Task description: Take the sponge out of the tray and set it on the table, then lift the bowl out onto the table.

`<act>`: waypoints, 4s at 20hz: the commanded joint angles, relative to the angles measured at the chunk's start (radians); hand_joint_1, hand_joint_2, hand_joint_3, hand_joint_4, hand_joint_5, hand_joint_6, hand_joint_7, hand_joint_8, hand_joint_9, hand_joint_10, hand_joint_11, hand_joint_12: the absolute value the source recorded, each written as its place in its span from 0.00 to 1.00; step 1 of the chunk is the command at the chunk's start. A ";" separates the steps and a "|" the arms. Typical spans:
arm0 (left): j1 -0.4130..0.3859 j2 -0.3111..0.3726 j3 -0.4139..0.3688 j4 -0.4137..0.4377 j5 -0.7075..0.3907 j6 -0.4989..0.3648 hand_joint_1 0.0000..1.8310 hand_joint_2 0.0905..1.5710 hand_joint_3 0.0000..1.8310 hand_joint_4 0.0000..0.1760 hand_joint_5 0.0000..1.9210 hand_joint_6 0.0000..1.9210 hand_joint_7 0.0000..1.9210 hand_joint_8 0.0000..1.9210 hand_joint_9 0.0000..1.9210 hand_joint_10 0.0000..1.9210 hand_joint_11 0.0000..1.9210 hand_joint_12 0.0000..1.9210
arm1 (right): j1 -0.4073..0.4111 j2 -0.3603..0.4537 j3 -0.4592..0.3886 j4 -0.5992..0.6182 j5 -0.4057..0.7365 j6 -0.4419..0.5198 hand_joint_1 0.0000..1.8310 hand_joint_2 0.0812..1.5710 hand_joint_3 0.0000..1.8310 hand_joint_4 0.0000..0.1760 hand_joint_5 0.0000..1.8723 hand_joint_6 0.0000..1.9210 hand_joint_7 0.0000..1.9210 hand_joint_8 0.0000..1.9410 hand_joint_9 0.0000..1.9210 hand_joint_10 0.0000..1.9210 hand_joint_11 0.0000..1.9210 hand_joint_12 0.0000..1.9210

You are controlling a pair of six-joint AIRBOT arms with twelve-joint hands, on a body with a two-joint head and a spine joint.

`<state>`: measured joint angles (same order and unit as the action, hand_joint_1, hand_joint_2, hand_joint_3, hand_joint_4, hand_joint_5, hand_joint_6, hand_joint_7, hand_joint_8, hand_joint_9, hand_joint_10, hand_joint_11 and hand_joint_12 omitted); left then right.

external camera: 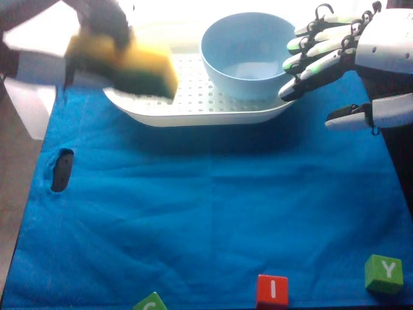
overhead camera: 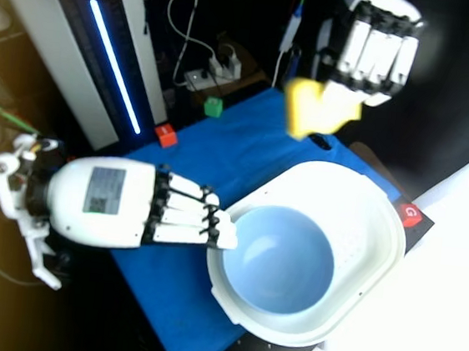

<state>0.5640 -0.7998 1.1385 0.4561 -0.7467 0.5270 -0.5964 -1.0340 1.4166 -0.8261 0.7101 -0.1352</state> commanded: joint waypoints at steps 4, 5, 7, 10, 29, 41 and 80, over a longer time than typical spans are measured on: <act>0.039 0.017 -0.036 0.046 -0.118 -0.114 0.69 0.66 0.00 0.00 0.62 0.23 0.55 0.56 0.63 0.45 0.59 0.69 | 0.007 -0.002 0.000 0.062 0.074 0.002 0.28 0.81 0.01 0.78 0.32 0.00 0.20 0.00 0.12 0.00 0.00 0.18; 0.049 0.017 -0.041 0.060 -0.122 -0.133 0.70 0.65 0.00 0.00 0.67 0.13 0.54 0.58 0.61 0.49 0.58 0.69 | 0.007 -0.003 0.000 0.062 0.074 0.002 0.23 0.83 0.01 0.80 0.32 0.00 0.19 0.00 0.11 0.00 0.00 0.17; 0.082 0.018 -0.060 0.100 -0.135 -0.184 0.70 0.64 0.00 0.00 0.69 0.11 0.55 0.55 0.56 0.50 0.53 0.66 | 0.006 -0.005 0.001 0.062 0.074 0.002 0.24 0.84 0.00 0.81 0.32 0.00 0.19 0.00 0.10 0.00 0.00 0.15; 0.108 0.010 -0.074 0.146 -0.144 -0.240 0.74 0.69 0.01 0.00 0.52 0.38 0.46 0.60 0.52 0.62 0.49 0.67 | 0.006 -0.007 0.003 0.062 0.071 0.002 0.29 0.82 0.00 0.77 0.33 0.00 0.20 0.00 0.12 0.00 0.00 0.19; 0.118 -0.009 -0.081 0.215 -0.145 -0.293 0.37 0.62 0.00 0.46 0.23 0.00 0.27 0.00 0.24 0.00 0.00 0.55 | 0.003 -0.015 0.007 0.062 0.065 0.002 0.30 0.81 0.00 0.73 0.34 0.00 0.20 0.00 0.12 0.00 0.00 0.20; 0.193 -0.013 -0.053 -0.164 -0.097 0.068 0.35 0.61 0.00 0.23 0.26 0.00 0.23 0.00 0.17 0.00 0.00 0.26 | -0.001 -0.060 0.042 0.089 0.063 0.002 0.36 0.71 0.00 0.67 0.31 0.00 0.21 0.00 0.13 0.00 0.00 0.20; 0.280 -0.107 -0.005 -0.408 -0.132 0.193 0.38 0.60 0.00 0.35 0.27 0.00 0.25 0.00 0.19 0.00 0.00 0.38 | 0.117 -0.361 0.345 0.236 -0.090 0.015 0.37 0.61 0.00 0.53 0.18 0.00 0.14 0.00 0.13 0.00 0.00 0.26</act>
<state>0.8520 -0.9020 1.1282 0.0731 -0.7593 0.7284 -0.4946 -1.3968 1.7603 -0.6323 0.5404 -0.1253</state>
